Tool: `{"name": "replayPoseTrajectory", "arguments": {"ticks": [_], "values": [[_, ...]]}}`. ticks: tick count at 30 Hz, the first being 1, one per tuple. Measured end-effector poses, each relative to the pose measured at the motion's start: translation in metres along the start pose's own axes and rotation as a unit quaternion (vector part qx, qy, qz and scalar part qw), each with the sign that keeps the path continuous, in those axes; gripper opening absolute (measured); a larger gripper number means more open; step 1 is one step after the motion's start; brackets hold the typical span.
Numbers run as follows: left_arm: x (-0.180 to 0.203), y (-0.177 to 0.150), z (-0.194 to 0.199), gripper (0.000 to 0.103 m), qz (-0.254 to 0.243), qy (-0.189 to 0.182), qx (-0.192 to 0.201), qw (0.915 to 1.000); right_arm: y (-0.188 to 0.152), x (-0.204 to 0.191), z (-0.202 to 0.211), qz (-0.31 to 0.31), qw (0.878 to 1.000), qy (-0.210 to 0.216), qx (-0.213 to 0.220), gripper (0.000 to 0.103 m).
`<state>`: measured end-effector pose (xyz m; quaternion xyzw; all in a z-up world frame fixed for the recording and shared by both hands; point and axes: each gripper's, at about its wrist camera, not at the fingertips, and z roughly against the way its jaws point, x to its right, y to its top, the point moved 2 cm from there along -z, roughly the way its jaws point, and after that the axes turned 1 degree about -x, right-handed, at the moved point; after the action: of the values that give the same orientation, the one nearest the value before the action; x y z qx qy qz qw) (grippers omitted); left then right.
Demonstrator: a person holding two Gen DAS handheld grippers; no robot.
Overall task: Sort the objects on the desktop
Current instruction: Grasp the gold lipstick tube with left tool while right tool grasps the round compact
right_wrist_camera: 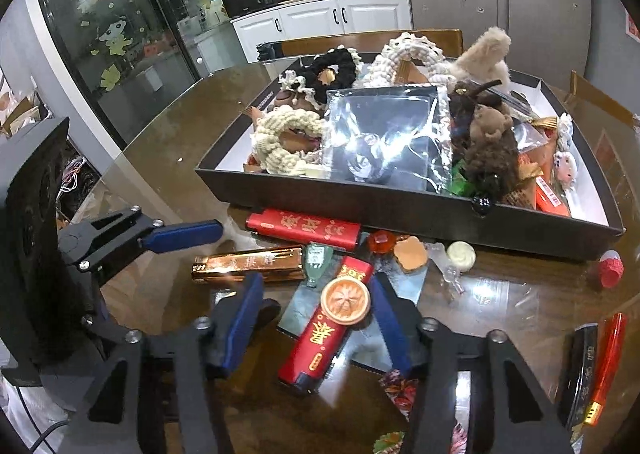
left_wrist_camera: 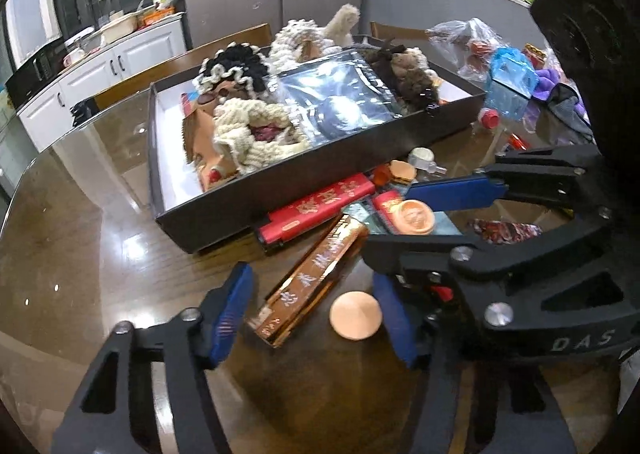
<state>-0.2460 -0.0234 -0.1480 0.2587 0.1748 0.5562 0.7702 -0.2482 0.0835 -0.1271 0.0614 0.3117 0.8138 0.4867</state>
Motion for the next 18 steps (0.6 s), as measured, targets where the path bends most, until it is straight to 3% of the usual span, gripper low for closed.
{"name": "replayPoseTrajectory", "arguments": {"ticks": [3,5,8,18], "values": [[0.0,0.0,0.003,0.031,-0.002,0.005,0.003,1.0,0.002,-0.003,0.001,0.0,1.0,0.002,-0.001,0.044],[-0.005,-0.001,0.004,0.03,0.009,-0.008,0.005,0.9999,0.001,-0.002,0.001,0.001,1.0,-0.018,-0.009,0.025],[-0.005,-0.002,0.005,0.028,0.01,-0.007,0.008,0.9999,-0.002,0.003,0.001,-0.009,1.0,0.0,-0.01,0.025],[0.0,-0.002,0.013,0.023,0.007,-0.002,0.018,0.9998,-0.002,-0.001,0.005,0.001,1.0,-0.002,-0.006,0.025]]}}
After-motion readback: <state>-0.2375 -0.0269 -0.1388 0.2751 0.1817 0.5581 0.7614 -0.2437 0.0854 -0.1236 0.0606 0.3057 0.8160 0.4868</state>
